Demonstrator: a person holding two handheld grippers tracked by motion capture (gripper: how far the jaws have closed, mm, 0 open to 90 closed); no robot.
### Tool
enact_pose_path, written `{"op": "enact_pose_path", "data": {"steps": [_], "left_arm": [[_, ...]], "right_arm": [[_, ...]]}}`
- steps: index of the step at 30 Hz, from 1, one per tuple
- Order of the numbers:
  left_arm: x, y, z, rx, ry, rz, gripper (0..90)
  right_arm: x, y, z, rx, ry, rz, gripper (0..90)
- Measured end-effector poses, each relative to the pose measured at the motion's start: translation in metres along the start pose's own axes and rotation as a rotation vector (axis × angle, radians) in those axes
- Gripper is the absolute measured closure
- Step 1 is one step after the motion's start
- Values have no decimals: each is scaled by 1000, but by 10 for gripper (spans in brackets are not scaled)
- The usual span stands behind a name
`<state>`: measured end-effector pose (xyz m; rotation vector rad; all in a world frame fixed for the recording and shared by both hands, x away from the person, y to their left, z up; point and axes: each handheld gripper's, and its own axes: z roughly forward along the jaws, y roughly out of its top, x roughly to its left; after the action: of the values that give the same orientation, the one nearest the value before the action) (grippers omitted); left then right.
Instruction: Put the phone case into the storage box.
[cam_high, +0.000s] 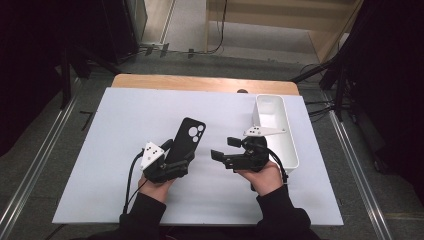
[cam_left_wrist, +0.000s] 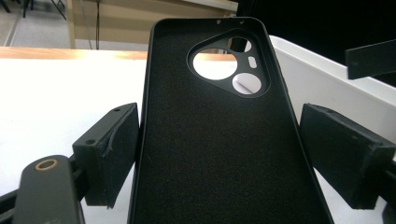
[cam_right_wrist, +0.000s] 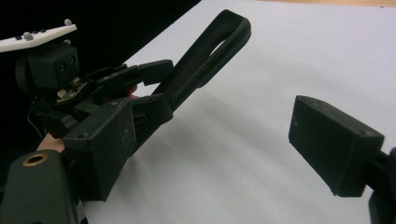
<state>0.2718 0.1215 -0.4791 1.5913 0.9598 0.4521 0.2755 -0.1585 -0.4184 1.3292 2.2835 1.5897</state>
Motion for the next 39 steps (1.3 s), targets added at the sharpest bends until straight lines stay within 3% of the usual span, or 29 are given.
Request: {"op": "enact_pose_path", "data": {"steps": [11, 18, 31, 36, 37, 39], "left_arm": [[-8, -7, 1, -23, 19, 13, 139], [-16, -9, -1, -60, 40, 57, 139], [-25, -14, 2, -80, 58, 91, 139], [-27, -15, 2, -88, 58, 88, 138], [-27, -15, 3, -91, 54, 80, 138], [-27, -15, 3, -94, 52, 76, 138]], "right_arm": [[0, 12, 9, 3, -1, 13, 133], [1, 17, 14, 5, 5, 14, 144], [-5, 20, 25, 19, 18, 43, 147], [-7, 21, 28, 22, 25, 58, 148], [-8, 22, 30, 25, 33, 64, 202], [-9, 22, 31, 31, 38, 68, 207]]}}
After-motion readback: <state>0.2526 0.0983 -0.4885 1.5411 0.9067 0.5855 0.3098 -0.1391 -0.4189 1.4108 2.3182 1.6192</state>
